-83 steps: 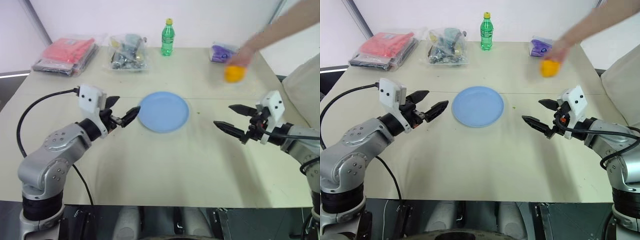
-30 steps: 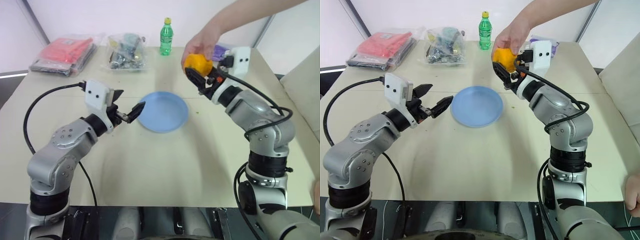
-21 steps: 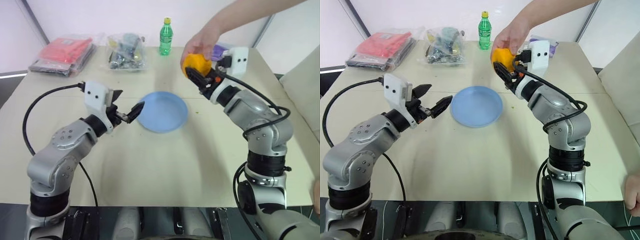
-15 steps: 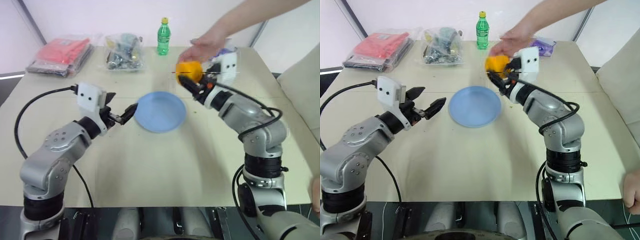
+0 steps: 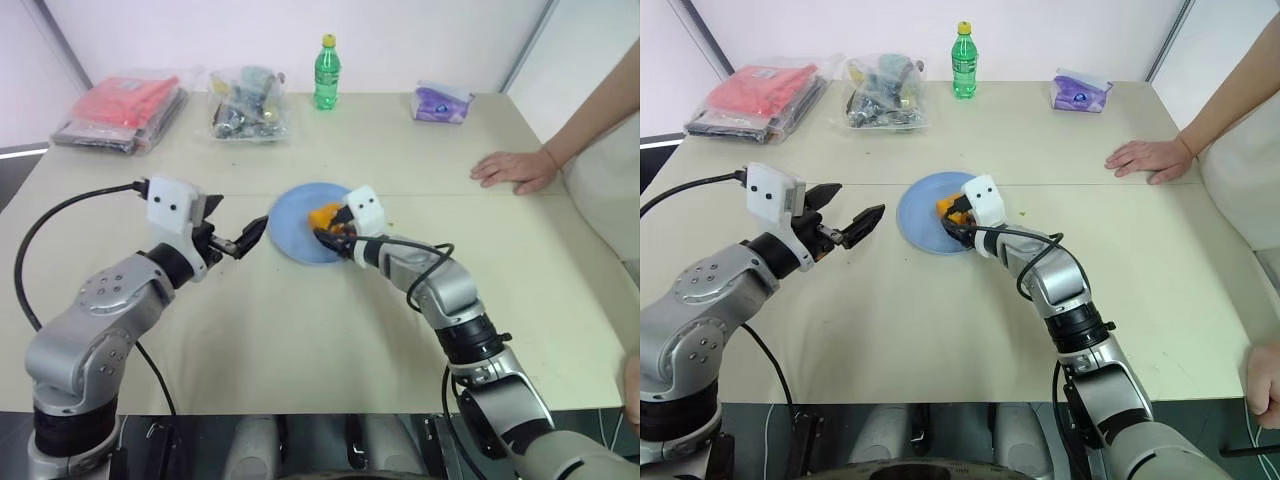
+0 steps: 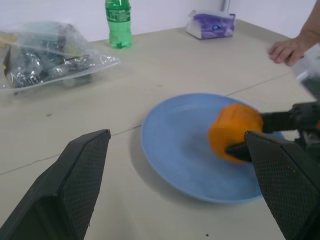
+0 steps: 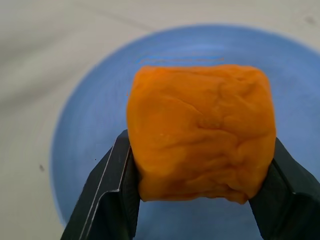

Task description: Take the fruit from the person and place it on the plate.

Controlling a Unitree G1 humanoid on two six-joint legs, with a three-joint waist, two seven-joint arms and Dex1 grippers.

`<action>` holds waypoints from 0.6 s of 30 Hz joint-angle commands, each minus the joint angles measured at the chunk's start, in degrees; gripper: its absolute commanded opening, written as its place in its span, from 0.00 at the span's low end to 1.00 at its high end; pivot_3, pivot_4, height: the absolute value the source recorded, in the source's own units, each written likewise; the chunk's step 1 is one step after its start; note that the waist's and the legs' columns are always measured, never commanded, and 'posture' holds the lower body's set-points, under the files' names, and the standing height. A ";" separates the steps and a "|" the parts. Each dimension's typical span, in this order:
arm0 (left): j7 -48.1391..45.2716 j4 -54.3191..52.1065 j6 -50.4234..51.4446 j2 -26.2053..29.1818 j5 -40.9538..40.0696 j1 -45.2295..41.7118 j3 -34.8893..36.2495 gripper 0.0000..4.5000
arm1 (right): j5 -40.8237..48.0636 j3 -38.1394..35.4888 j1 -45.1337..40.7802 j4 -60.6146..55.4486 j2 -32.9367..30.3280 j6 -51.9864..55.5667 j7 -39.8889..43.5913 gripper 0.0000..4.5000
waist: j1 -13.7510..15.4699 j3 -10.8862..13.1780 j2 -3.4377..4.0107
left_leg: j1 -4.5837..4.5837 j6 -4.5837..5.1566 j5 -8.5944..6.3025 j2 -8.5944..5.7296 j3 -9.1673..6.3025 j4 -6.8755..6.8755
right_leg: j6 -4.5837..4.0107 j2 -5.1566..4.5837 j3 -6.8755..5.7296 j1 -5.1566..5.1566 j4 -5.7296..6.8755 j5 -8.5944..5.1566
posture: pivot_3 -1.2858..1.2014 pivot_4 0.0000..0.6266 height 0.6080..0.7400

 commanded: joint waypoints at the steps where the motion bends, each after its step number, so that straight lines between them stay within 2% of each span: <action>1: 0.58 -2.86 -0.12 0.28 -0.38 0.32 1.29 1.00 | -1.66 -0.48 -0.44 -0.85 0.59 -2.74 1.32 0.59 | 0.00 0.00 0.00 | 0.00 0.00 0.00 0.00 0.00 0.00 | 0.00 0.00 0.00 0.00 0.00 0.00 | 0.52 0.24 0.93; 2: 0.63 -2.87 -0.07 0.31 -0.53 0.37 1.35 1.00 | -1.86 -0.77 -0.44 -1.00 0.60 -2.75 1.62 0.71 | 0.01 0.00 0.00 | 0.00 0.00 0.00 0.00 0.00 0.00 | 0.00 0.00 0.00 0.00 0.01 0.00 | 0.52 0.24 0.93; 3: 0.65 -2.84 -0.03 0.35 -0.72 0.40 1.42 1.00 | -1.81 -1.19 -0.51 -1.34 0.60 -2.47 1.96 0.79 | 0.01 0.00 0.00 | 0.00 0.00 0.00 0.00 0.00 0.00 | 0.00 0.01 0.00 0.00 0.01 0.00 | 0.52 0.24 0.93; 5: 0.57 -2.76 0.02 0.46 -1.03 0.44 1.49 1.00 | -1.33 -2.09 -0.63 -2.23 0.63 -1.83 2.82 1.00 | 0.01 0.00 0.00 | 0.01 0.00 0.00 0.00 0.00 0.00 | 0.00 0.01 0.00 0.00 0.00 0.00 | 0.52 0.24 0.93; 10: -0.46 -2.31 0.16 0.80 -2.36 0.08 1.27 1.00 | 0.75 -6.15 -1.64 -7.71 -3.03 1.48 6.16 1.00 | 0.18 0.00 0.00 | 0.00 0.00 0.00 0.00 0.00 0.00 | 0.00 -0.01 -0.01 0.01 0.00 0.00 | 0.52 0.24 0.93; 14: -1.23 -2.08 0.21 1.32 -2.74 -0.03 1.05 1.00 | 5.60 -10.54 -0.73 -17.07 -11.85 3.74 14.72 1.00 | 0.26 0.01 0.02 | -0.02 0.00 0.00 -0.02 0.00 0.00 | 0.00 -0.04 -0.01 0.00 -0.02 0.00 | 0.52 0.24 0.93; 18: -2.27 -1.32 0.11 1.85 -3.39 -0.15 1.14 1.00 | 14.23 -20.47 2.05 -25.02 -22.91 8.47 23.19 1.00 | 0.16 0.02 0.02 | 0.01 0.00 -0.01 -0.01 0.00 -0.03 | -0.01 0.00 -0.01 0.02 -0.04 -0.01 | 0.52 0.24 0.93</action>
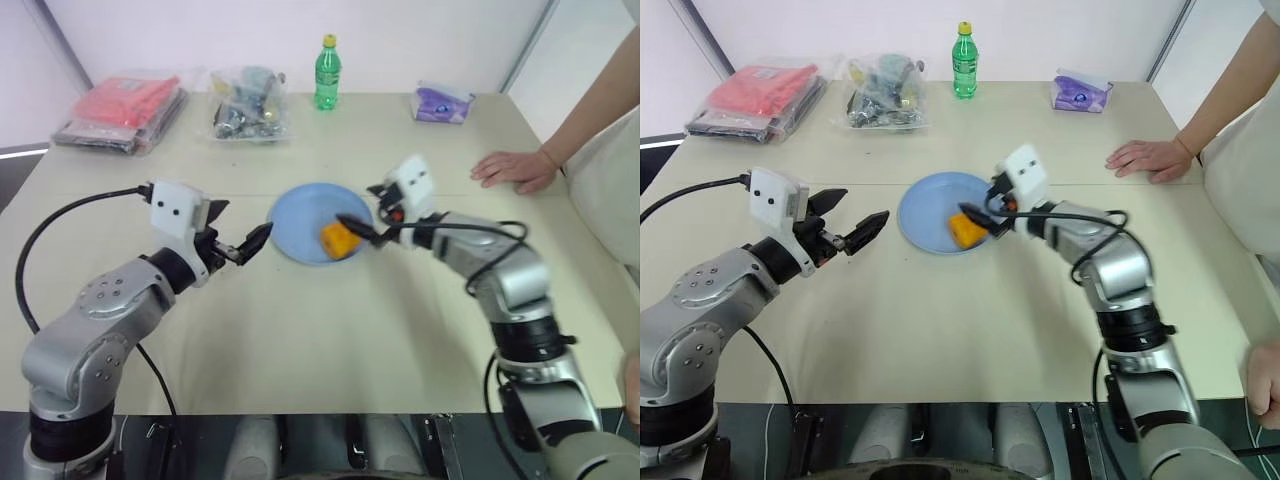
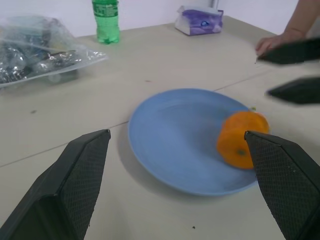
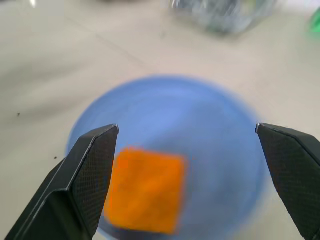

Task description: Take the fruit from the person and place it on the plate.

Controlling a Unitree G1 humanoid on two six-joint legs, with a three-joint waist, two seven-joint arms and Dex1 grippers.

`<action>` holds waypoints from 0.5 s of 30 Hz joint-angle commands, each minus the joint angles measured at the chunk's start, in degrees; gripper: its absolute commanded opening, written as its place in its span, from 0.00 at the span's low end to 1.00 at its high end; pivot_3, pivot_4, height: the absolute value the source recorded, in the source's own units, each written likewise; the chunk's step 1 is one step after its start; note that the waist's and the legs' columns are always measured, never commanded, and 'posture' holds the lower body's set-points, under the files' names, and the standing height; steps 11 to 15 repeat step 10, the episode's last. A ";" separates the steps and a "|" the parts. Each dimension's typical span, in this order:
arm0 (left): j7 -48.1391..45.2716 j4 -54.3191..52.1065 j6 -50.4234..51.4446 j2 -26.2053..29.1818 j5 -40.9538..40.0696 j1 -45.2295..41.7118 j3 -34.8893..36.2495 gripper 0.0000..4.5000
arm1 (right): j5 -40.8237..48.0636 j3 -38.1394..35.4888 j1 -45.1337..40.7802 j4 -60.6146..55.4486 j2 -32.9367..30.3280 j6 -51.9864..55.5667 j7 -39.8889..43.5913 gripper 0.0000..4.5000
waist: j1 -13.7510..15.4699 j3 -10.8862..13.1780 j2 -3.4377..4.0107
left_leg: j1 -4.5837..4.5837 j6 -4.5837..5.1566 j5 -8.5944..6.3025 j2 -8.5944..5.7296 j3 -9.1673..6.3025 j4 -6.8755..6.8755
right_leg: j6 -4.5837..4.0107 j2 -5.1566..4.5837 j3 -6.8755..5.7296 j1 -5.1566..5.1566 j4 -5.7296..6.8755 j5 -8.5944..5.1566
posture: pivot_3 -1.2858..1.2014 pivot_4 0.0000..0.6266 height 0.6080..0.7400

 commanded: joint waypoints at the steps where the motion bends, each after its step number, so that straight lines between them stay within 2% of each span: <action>1: -1.39 -0.84 -0.60 0.97 -1.00 -0.49 1.14 1.00 | 8.61 -9.97 3.27 -8.72 -9.44 3.29 9.29 1.00 | 0.14 0.01 0.00 | -0.01 0.00 0.00 0.00 0.00 0.00 | 0.00 0.00 0.00 -0.01 -0.01 0.00 | 0.52 0.24 0.93; 3: -2.22 -0.55 -0.55 1.26 -1.54 -0.45 1.07 1.00 | 11.04 -13.01 6.28 -10.98 -14.56 4.16 12.75 1.00 | 0.36 0.01 -0.01 | -0.04 0.01 0.00 -0.02 0.00 -0.02 | -0.01 -0.03 -0.02 0.02 -0.07 -0.01 | 0.52 0.24 0.93; 7: -3.91 -0.08 -0.69 2.06 -2.44 -0.36 0.94 1.00 | 13.88 -18.52 13.34 -12.19 -20.72 5.73 16.12 1.00 | 0.00 0.01 -0.05 | 0.04 0.03 -0.02 0.00 0.00 -0.01 | -0.17 -0.01 0.01 0.07 -0.09 -0.10 | 0.52 0.24 0.93; 10: -4.80 0.48 -1.07 2.33 -2.87 -0.38 1.13 1.00 | 14.22 -20.77 16.90 -12.11 -22.85 5.03 16.85 1.00 | -0.07 0.02 -0.04 | 0.05 0.03 -0.02 0.00 0.01 -0.01 | -0.17 0.01 0.04 0.06 -0.08 -0.10 | 0.52 0.24 0.93; 15: -4.80 0.48 -1.07 2.33 -2.87 -0.38 1.13 1.00 | 14.22 -20.77 16.90 -12.11 -22.85 5.03 16.85 1.00 | -0.07 0.02 -0.04 | 0.05 0.03 -0.02 0.00 0.01 -0.01 | -0.17 0.01 0.04 0.06 -0.08 -0.10 | 0.52 0.24 0.93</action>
